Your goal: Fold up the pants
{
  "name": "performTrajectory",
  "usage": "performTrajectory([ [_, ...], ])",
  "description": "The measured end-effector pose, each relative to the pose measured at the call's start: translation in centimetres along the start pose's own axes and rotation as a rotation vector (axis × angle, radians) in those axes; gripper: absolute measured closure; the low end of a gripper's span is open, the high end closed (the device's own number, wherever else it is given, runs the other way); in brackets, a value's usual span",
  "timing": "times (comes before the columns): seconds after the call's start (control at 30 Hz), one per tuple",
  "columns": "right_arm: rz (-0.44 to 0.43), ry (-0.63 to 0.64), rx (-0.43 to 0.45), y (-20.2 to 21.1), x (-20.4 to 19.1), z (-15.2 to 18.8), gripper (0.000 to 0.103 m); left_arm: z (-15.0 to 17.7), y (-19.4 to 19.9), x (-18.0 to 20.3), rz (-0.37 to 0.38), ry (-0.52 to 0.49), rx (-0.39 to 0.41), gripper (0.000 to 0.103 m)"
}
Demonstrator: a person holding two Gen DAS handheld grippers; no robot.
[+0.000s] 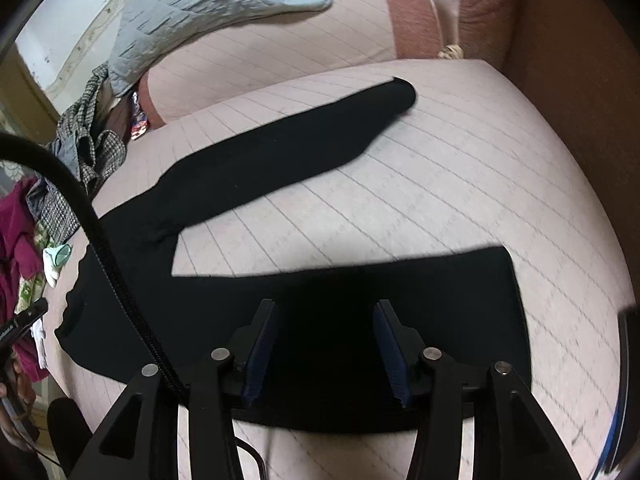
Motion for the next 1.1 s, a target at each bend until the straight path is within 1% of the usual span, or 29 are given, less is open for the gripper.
performTrajectory([
  [0.03,-0.007,0.014,0.0,-0.4,-0.3,-0.3,0.055,-0.3,-0.6,0.4,0.016,-0.008,-0.004,0.052],
  [0.1,-0.014,0.068,0.002,-1.2,-1.2,-1.2,0.055,-0.8,-1.9,1.2,0.043,-0.03,-0.008,0.052],
  [0.2,-0.028,0.149,0.023,-2.3,-2.5,-2.6,0.053,-1.3,-4.0,1.9,0.063,-0.075,-0.026,0.052],
  [0.3,-0.066,0.231,0.045,-3.8,-3.8,-4.5,0.048,-2.0,-6.2,2.0,0.074,-0.13,-0.045,0.052],
  [0.37,-0.087,0.292,0.055,-4.9,-4.7,-6.0,0.046,-3.2,-7.8,2.0,0.093,-0.18,-0.054,0.052],
  [0.47,-0.129,0.396,0.062,-7.2,-6.6,-8.4,0.043,-4.9,-9.7,2.0,0.13,-0.255,-0.067,0.052],
  [0.53,-0.13,0.483,0.06,-9.2,-8.1,-9.6,0.041,-6.0,-10.7,1.7,0.125,-0.3,-0.05,0.052],
  [0.6,-0.128,0.575,0.042,-11.4,-9.8,-10.6,0.041,-7.0,-12.3,1.3,0.142,-0.342,-0.058,0.052],
  [0.67,-0.156,0.634,0.021,-13.4,-11.1,-11.4,0.041,-7.8,-14.0,1.0,0.149,-0.381,-0.074,0.052],
  [0.73,-0.182,0.666,0.01,-15.1,-12.0,-12.0,0.041,-8.3,-15.5,0.9,0.149,-0.438,-0.09,0.052],
  [0.8,-0.207,0.703,-0.015,-16.6,-12.6,-12.2,0.04,-8.8,-17.0,1.2,0.131,-0.507,-0.104,0.052],
  [0.83,-0.21,0.732,-0.024,-17.4,-12.9,-12.3,0.039,-8.9,-17.5,1.4,0.139,-0.532,-0.111,0.052],
  [0.9,-0.232,0.783,-0.038,-18.7,-13.5,-12.4,0.037,-9.2,-18.6,1.7,0.195,-0.563,-0.141,0.052],
  [0.93,-0.25,0.8,-0.049,-19.3,-13.8,-12.4,0.033,-9.1,-19.1,1.8,0.217,-0.576,-0.162,0.052],
  [1.0,-0.266,0.836,-0.075,-20.3,-14.1,-12.1,0.029,-8.5,-20.6,2.2,0.201,-0.635,-0.193,0.052],
  [1.03,-0.265,0.854,-0.086,-20.8,-14.2,-12.0,0.029,-8.3,-21.1,2.3,0.201,-0.656,-0.197,0.051],
  [1.1,-0.261,0.883,-0.109,-21.8,-14.2,-11.4,0.028,-8.6,-21.2,2.3,0.22,-0.655,-0.171,0.046],
])
Point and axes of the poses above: each gripper's, at about its wrist camera, not at the fingertips, and y roughly against the way its jaws point, x to its right, z to its underside, the point moved 1 cm from there along -y, roughly the way its jaws point, and after that the axes turned 12 degrees about x, right-handed, at the moved point
